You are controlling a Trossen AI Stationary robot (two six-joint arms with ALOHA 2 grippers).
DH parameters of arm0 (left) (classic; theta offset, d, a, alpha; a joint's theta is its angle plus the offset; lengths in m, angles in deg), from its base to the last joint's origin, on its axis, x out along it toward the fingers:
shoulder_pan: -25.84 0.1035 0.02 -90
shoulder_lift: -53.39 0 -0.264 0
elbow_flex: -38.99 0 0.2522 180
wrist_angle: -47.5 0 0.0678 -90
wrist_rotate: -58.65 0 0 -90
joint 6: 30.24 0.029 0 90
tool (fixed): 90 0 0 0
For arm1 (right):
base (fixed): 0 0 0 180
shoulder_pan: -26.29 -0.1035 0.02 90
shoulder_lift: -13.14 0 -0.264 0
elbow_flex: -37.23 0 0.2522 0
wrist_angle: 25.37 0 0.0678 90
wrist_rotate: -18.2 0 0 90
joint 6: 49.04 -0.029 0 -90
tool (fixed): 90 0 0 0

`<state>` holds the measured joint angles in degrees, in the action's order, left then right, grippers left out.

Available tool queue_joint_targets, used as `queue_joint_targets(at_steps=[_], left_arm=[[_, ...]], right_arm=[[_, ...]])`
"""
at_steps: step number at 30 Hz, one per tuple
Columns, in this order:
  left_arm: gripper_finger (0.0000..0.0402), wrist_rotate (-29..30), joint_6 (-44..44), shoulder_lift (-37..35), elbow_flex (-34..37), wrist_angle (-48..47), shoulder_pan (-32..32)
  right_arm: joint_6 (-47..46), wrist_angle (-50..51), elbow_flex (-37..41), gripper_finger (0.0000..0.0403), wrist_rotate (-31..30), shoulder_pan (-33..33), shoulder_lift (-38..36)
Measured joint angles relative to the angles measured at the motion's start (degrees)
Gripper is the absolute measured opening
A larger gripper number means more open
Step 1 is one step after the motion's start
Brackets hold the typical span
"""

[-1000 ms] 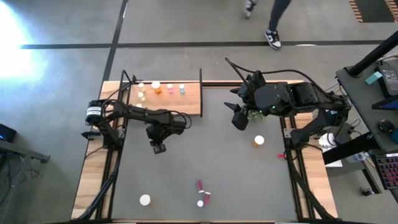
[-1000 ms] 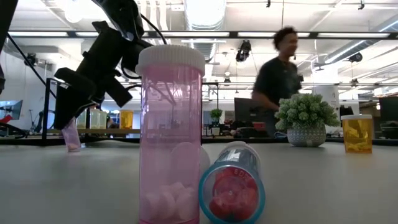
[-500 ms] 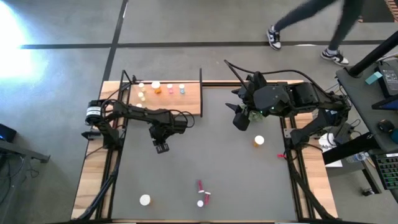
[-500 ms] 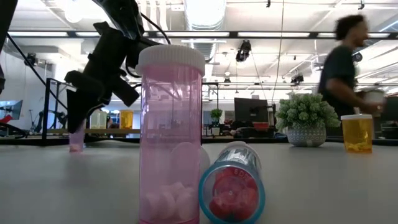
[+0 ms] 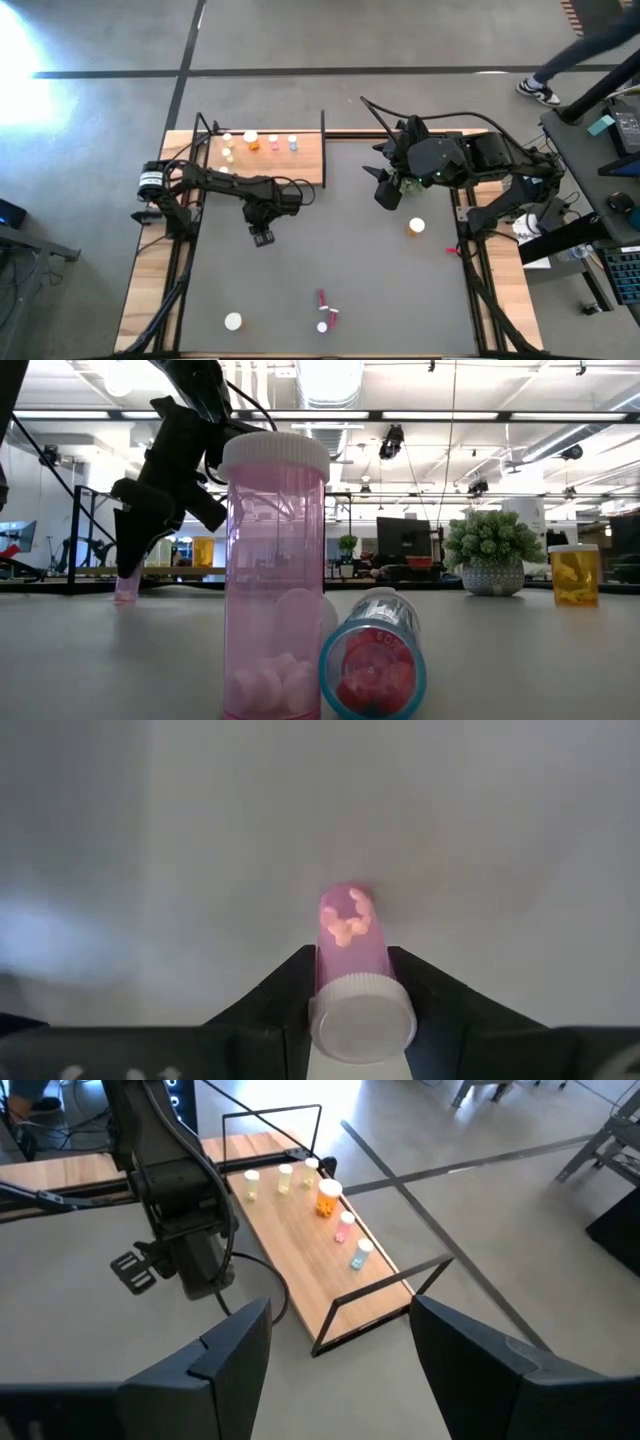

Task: Pick and place medicine bottles onto shelf by color
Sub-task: Put the right pink pill bottle on the shelf aligned with the other pink bottle

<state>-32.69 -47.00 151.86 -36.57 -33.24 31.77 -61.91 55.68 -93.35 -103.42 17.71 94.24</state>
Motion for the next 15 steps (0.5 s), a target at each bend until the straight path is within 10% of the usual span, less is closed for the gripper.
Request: queue_joint_targets(at_steps=[15], left_arm=[[0.0176, 0.4, -2.4, 0.0, 0.0, -0.9, 0.0]], right_arm=[[0.9, 0.0, 0.0, 0.0228, 0.0, 0.0, 0.0]])
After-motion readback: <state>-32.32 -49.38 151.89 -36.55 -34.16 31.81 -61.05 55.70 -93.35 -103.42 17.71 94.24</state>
